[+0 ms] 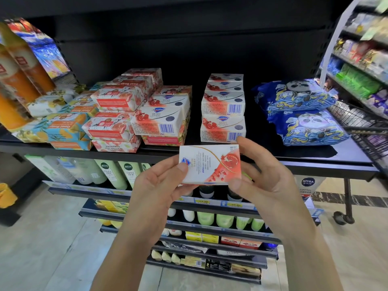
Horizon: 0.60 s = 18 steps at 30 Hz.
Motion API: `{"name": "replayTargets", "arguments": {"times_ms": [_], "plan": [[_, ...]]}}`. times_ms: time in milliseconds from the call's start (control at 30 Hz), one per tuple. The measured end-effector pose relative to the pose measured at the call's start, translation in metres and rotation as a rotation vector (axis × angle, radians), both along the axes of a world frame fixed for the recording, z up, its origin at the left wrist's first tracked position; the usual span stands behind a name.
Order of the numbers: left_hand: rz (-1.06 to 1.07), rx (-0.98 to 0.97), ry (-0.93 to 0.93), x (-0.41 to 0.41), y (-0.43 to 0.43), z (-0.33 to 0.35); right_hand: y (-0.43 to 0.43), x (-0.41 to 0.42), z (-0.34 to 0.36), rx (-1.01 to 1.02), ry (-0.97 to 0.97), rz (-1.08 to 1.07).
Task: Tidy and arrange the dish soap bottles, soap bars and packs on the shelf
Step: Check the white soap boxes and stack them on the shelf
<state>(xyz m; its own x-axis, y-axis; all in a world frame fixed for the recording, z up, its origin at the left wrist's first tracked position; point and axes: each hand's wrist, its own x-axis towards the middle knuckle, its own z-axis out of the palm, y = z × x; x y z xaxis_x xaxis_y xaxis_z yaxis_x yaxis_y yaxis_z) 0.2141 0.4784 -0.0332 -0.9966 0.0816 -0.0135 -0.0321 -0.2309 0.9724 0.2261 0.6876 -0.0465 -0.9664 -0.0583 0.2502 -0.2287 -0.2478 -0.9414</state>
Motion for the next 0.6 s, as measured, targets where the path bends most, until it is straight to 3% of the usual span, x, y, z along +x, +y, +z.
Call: {"name": "replayTargets", "arguments": {"times_ms": [267, 600], "plan": [[-0.016, -0.053, 0.047, 0.0002, 0.0012, -0.0027, -0.0047, 0.0, 0.0054, 0.035, -0.155, -0.177], [-0.039, -0.056, 0.071, -0.002, 0.0011, -0.0058, -0.001, -0.0013, 0.0013, 0.007, -0.073, -0.158]]}}
